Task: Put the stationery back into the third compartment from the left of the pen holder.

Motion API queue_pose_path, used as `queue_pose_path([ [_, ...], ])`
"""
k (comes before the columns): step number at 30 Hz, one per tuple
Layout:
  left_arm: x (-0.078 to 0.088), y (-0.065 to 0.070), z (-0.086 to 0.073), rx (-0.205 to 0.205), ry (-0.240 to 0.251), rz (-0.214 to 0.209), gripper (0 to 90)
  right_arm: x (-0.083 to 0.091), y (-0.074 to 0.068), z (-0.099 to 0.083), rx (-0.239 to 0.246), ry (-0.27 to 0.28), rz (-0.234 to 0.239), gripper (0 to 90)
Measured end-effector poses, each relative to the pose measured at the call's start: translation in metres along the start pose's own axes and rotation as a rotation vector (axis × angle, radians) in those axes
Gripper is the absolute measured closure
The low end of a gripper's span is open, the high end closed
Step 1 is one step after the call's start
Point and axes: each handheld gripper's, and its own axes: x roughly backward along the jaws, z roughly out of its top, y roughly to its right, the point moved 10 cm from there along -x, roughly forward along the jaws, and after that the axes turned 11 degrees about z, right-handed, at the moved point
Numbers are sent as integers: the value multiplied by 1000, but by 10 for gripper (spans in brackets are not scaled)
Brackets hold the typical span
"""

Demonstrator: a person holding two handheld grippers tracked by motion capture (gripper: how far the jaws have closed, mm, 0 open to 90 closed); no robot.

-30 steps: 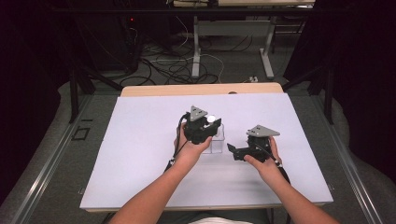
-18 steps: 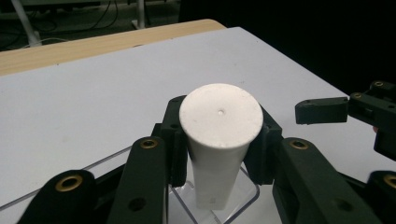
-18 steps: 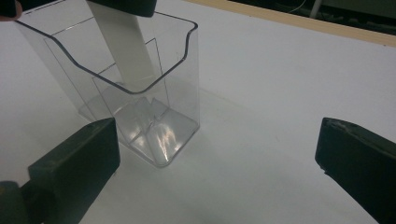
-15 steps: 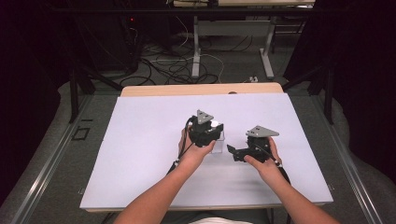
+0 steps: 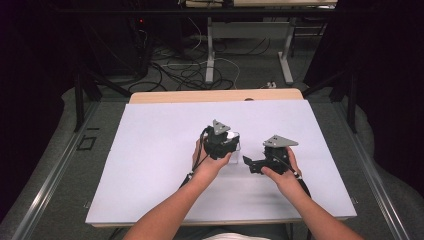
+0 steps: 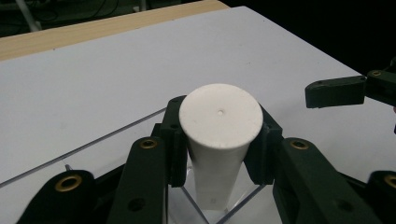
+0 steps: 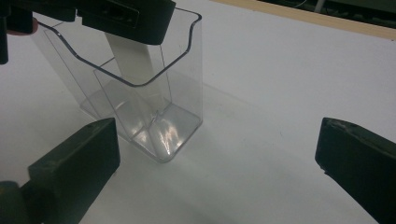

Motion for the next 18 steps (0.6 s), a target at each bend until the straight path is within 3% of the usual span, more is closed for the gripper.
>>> queue_pose_path([
  [4, 2, 1, 0, -2, 1, -7, 657, 0, 0, -1, -2, -10, -2, 0],
  [6, 4, 0, 3, -3, 19, -5, 597, 1, 0, -3, -4, -26, 0, 0],
  [10, 12, -1, 10, -1, 61, -12, 490, 0, 0, -1, -2, -5, 1, 0],
  [18, 30, -8, 25, -24, 118, -22, 350, -1, 0, -2, -4, -8, 2, 0],
])
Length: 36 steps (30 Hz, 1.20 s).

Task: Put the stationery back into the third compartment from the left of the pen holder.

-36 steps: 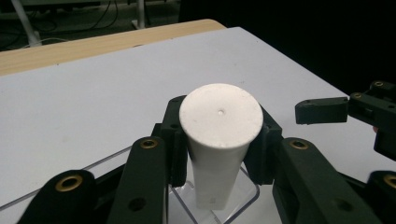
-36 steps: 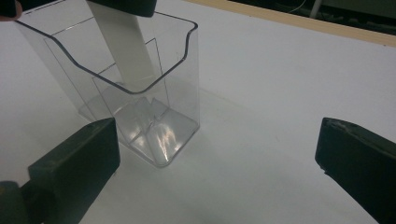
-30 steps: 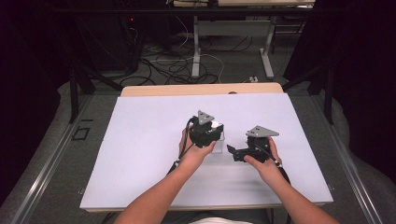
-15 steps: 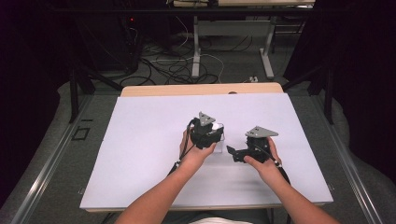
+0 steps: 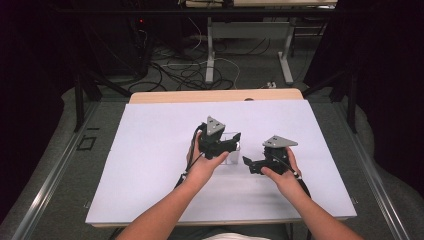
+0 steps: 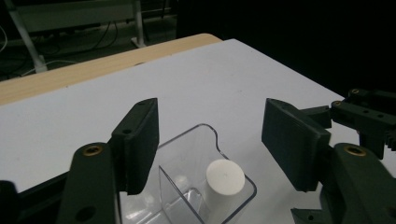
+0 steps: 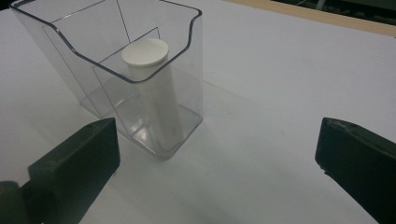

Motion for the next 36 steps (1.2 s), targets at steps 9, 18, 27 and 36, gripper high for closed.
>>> queue_pose_path([
  [9, 24, -23, 23, 9, 55, 5, 281, 1, 1, 0, 0, -1, -3, 0],
  [18, 50, -60, 24, 89, 59, 35, 200, 0, 2, -1, 10, -3, -5, 0],
  [27, 67, -105, -5, 105, 8, 120, 94, -1, 1, -2, 6, -10, -5, 0],
  [36, 76, -149, -45, 187, -40, 199, 14, -2, 0, -4, 11, -22, -7, 0],
])
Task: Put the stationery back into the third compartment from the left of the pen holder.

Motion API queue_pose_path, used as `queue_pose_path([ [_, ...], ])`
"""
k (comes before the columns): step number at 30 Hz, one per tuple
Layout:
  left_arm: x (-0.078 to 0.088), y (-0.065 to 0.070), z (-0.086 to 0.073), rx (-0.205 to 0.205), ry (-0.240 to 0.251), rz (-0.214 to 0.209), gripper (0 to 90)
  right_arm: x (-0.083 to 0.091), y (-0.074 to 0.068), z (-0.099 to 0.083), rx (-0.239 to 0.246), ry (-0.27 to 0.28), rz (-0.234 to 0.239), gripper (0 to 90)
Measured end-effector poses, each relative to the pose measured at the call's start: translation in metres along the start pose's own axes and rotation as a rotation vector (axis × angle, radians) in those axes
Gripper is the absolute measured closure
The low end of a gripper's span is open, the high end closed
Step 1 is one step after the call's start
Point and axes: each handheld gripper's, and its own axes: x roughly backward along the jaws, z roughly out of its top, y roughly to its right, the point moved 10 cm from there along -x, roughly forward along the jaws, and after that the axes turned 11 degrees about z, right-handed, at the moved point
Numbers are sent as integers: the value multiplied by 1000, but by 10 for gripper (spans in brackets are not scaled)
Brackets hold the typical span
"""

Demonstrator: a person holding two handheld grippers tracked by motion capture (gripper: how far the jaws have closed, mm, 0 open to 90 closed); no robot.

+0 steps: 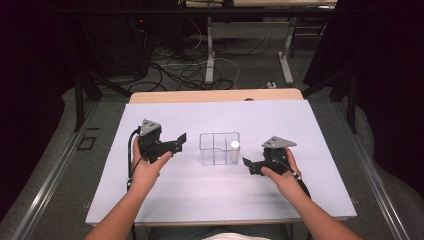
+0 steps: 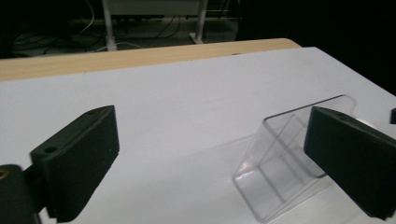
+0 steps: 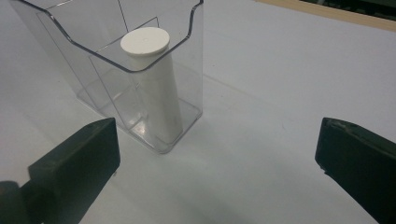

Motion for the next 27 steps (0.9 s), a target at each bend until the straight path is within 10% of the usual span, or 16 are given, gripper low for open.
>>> queue_pose_path([
  [16, 11, -75, -42, 54, -29, 137, 3, 0, 3, -3, -9, -10, -6, 0],
  [27, 10, -99, -62, 105, -54, 173, 3, 1, 9, -6, -27, -23, -21, 0],
])
